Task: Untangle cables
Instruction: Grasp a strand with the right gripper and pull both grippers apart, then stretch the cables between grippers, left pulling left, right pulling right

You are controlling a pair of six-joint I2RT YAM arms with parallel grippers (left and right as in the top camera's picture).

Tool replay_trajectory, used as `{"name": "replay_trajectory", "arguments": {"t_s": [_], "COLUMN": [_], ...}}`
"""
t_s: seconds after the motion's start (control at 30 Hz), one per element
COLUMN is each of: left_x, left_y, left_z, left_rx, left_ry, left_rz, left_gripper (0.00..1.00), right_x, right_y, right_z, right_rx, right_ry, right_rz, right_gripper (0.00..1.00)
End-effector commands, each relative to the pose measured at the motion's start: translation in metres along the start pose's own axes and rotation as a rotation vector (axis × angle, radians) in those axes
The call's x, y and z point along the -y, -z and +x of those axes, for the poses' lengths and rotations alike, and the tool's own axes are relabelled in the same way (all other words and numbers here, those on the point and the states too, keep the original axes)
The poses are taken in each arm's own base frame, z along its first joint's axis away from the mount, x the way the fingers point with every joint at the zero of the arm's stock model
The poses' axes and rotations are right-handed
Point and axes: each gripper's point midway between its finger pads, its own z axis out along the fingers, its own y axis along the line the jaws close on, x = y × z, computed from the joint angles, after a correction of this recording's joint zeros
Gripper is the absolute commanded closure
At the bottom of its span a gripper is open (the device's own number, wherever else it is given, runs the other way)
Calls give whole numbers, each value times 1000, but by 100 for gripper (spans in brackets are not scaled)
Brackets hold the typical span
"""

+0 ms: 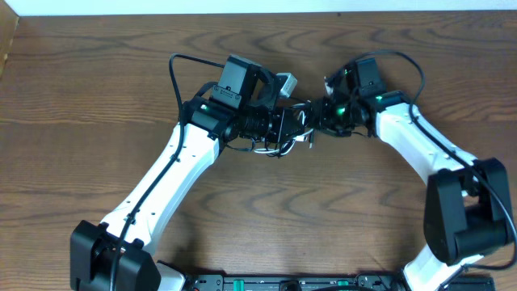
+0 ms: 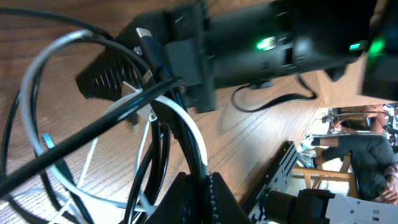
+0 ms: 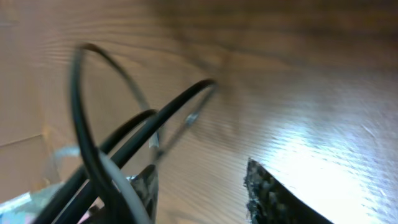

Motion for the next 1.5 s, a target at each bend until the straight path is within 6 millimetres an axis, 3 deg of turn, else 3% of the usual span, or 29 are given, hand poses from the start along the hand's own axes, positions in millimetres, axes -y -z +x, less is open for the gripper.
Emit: {"name": "replay_trajectory", "arguments": {"t_s": [0.0,0.13,0.27,0.43,0.53,0.67,0.8,0.9,1.1,1.27,1.4,1.47], "left_x": [-3,-23,-36,-54,-65,-72,-93,-108,-152,-186,-202,-205], "left_y": [11,47,93,137,149,149,144,141,151,177,196,200], "left_z": [-10,-30,-46,-53,-51,-43,-27,-12,14,28,34,34], "left_rx": [36,141,258,359,379,355,312,263,210,226,281,293], "left_ry": [26,93,118,163,202,187,232,234,296,405,503,516], "left_rz": [14,-17,-11,-28,-47,-75,-197,-287,-554,-802,-944,-969], "left_gripper": [93,93,93,93,93,93,93,92,93,93,92,92], "right_x": [34,89,128,160,167,155,85,29,-34,-40,-1,29], "right_y": [-11,5,28,53,59,56,57,85,162,214,241,254], "right_z": [2,6,8,9,11,12,12,10,7,0,-13,-18], "right_rx": [-7,2,8,13,-11,-70,-118,-63,114,272,427,507], "right_ry": [-68,-142,-183,-241,-241,-164,75,220,344,281,95,-13], "right_rz": [148,375,532,640,627,489,55,-226,-441,-388,-134,38], "right_gripper": [65,83,97,99,99,99,99,99,99,99,99,99]}}
